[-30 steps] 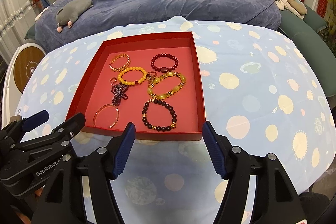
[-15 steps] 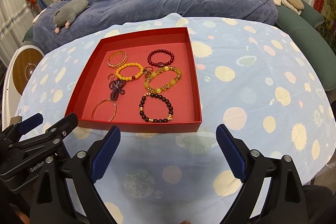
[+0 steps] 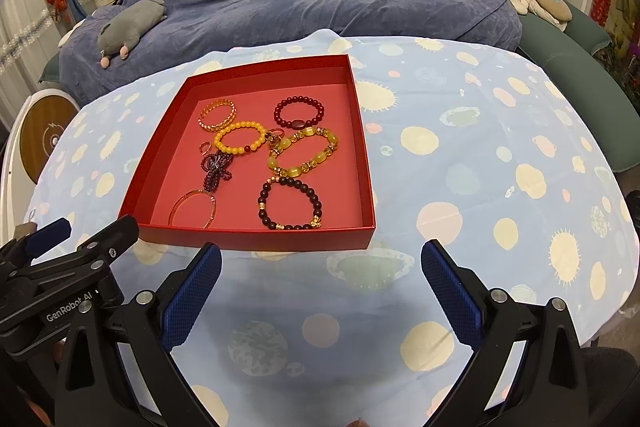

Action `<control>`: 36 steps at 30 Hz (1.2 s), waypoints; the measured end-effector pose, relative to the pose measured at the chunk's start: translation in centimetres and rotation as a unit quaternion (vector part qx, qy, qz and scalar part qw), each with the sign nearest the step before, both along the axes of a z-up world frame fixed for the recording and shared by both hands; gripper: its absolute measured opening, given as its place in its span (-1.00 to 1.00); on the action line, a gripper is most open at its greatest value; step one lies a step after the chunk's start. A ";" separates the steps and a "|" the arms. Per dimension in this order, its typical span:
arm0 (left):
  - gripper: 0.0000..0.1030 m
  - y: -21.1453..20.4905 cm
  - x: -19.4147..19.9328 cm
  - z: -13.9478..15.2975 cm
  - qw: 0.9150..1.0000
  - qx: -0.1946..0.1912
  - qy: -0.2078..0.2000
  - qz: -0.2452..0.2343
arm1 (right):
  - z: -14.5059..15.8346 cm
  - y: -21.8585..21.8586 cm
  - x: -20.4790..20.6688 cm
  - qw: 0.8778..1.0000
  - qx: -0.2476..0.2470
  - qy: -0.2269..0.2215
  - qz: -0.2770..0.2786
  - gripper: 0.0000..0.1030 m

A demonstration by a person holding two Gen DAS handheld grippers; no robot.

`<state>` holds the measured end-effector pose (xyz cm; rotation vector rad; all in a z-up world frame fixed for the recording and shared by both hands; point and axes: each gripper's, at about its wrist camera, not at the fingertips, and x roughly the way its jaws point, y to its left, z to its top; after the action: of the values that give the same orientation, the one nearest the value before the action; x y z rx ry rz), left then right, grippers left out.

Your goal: Organize jewelry

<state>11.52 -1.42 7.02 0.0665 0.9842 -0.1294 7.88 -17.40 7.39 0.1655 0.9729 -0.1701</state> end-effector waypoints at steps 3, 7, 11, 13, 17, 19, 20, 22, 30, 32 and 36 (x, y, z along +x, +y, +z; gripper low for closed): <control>0.85 0.2 -0.1 -0.1 1.000 -0.004 0.001 0.006 | 0.0 0.1 -0.1 1.000 -0.004 -0.002 0.001 0.87; 0.85 0.3 -0.1 -0.2 1.000 -0.004 0.003 0.007 | 0.0 0.2 -0.1 1.000 -0.003 0.000 0.001 0.87; 0.85 0.3 -0.2 -0.3 1.000 -0.004 0.005 0.007 | -0.1 0.2 -0.2 1.000 -0.004 0.000 0.000 0.87; 0.85 0.4 -0.2 -0.4 1.000 -0.005 0.007 0.008 | -0.1 0.2 -0.2 1.000 -0.005 0.000 0.001 0.87; 0.85 0.4 -0.2 -0.4 1.000 -0.005 0.006 0.008 | -0.2 0.3 -0.3 1.000 -0.004 0.001 0.000 0.87; 0.85 0.4 -0.3 -0.4 1.000 -0.004 0.003 0.008 | -0.2 0.3 -0.3 1.000 -0.004 0.002 0.000 0.87; 0.85 0.4 -0.3 -0.4 1.000 -0.004 0.002 0.008 | -0.2 0.3 -0.4 1.000 -0.005 0.002 -0.001 0.87; 0.85 0.4 -0.4 -0.4 1.000 -0.002 -0.001 0.009 | -0.2 0.3 -0.4 1.000 -0.005 0.002 0.000 0.87; 0.85 0.3 -0.6 -0.5 1.000 0.002 -0.002 0.013 | -0.3 0.3 -0.5 1.000 -0.006 0.003 0.000 0.87; 0.85 0.3 -0.6 -0.6 1.000 0.002 -0.003 0.014 | -0.3 0.3 -0.7 1.000 -0.006 0.003 0.000 0.87; 0.85 0.3 -0.6 -0.6 1.000 0.002 -0.002 0.014 | -0.3 0.3 -0.6 1.000 -0.006 0.004 -0.001 0.87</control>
<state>10.91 -1.09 6.44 0.0575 0.9814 -0.1015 7.27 -17.09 7.05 0.1548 0.9789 -0.1774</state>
